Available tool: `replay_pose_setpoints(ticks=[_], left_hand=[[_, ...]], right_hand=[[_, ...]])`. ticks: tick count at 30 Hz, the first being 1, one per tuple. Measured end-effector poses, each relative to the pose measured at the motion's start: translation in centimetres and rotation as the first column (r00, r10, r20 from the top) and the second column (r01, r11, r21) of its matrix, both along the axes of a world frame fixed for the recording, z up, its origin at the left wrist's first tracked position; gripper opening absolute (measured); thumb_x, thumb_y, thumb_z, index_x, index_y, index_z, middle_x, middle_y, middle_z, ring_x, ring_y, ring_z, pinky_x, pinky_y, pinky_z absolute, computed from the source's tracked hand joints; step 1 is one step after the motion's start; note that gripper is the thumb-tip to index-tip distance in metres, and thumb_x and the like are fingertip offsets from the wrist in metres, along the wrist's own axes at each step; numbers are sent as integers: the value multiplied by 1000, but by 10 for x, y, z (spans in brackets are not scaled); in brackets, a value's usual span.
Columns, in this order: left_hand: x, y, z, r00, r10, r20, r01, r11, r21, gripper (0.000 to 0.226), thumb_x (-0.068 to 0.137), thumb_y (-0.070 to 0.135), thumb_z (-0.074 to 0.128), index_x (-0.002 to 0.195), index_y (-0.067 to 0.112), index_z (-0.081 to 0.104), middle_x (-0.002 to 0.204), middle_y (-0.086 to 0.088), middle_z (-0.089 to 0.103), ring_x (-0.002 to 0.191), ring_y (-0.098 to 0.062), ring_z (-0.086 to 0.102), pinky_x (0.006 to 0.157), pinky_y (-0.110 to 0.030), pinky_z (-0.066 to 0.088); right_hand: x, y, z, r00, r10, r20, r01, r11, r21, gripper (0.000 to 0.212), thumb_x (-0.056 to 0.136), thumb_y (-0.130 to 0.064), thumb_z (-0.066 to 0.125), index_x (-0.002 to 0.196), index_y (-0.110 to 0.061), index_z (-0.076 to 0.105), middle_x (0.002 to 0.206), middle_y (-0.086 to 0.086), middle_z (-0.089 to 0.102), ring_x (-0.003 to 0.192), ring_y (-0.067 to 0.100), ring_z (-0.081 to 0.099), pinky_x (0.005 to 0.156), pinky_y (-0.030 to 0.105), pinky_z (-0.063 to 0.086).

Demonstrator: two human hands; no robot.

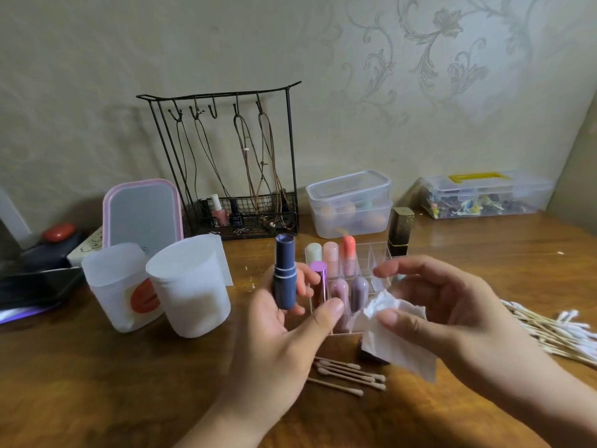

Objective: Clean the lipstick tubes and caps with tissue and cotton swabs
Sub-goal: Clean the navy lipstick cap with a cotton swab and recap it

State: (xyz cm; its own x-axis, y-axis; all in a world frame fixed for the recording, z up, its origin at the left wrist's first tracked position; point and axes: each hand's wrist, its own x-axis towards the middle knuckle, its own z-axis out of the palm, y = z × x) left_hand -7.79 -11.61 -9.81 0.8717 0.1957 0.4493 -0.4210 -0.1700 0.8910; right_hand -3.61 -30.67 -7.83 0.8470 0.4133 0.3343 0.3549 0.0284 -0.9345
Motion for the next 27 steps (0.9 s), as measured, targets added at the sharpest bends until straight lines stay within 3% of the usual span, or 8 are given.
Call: replay_pose_setpoints(ticks=[2,6,11,13,17,22,24,27], left_hand=[[-5,-4,1,996,-89,9,89,996,-16,39,70,36,77,92,16,52,94,-2,66,95,-21,64,88,-40,53],[-9,-16,1,993,-33,-111,41,997,68,38,56,52,81,85,40,60,94,8,71,91,-9,67,78,-21,53],[-7,-17,2,976,-74,-204,82,996,29,29,69,10,83,81,27,62,81,9,70,77,-5,69,69,-21,55],[-10,-21,2,967,-131,-221,142,989,33,34,72,8,81,87,33,61,88,4,70,82,-12,70,73,-28,58],[-17,-31,1,968,-130,-216,154,983,98,47,75,15,78,99,51,58,89,10,70,82,-2,68,74,-17,53],[-7,-27,-3,976,-135,-172,135,991,-11,44,68,7,81,93,36,60,87,-2,74,78,-12,70,68,-25,53],[-3,-21,-1,987,-87,-136,74,992,-101,45,62,9,86,95,27,61,82,-5,74,73,-13,68,63,-24,52],[-2,-11,10,989,-57,-136,25,973,-231,42,63,13,76,100,14,58,87,-6,75,80,-18,71,64,-27,55]], right_hand=[[-3,5,-4,987,-102,124,104,994,-16,24,75,-38,80,96,-31,70,86,0,75,80,17,70,70,31,54],[-7,6,-8,995,-27,95,26,1000,14,41,62,-51,81,93,-26,71,87,5,76,81,20,73,74,39,56],[-9,5,-8,926,-175,334,204,977,-56,40,68,-61,73,101,-37,74,84,-3,61,70,14,58,56,33,49],[-12,10,-10,896,-176,408,235,967,-100,44,66,-63,74,106,-45,72,93,-7,56,78,15,56,56,28,47],[-14,20,-20,890,-133,436,208,969,-130,36,64,-60,74,97,-49,74,101,-8,61,97,14,57,68,17,44],[-15,13,-14,896,-220,387,207,975,74,32,71,-49,73,99,-33,74,114,-11,70,114,17,62,94,26,47],[-17,7,-6,876,-210,435,180,978,109,25,78,-39,71,102,-32,69,106,-7,73,102,18,69,87,37,53],[-20,5,-2,813,-233,534,269,963,10,28,75,-43,73,101,-35,69,89,-15,73,79,6,69,67,27,54]])
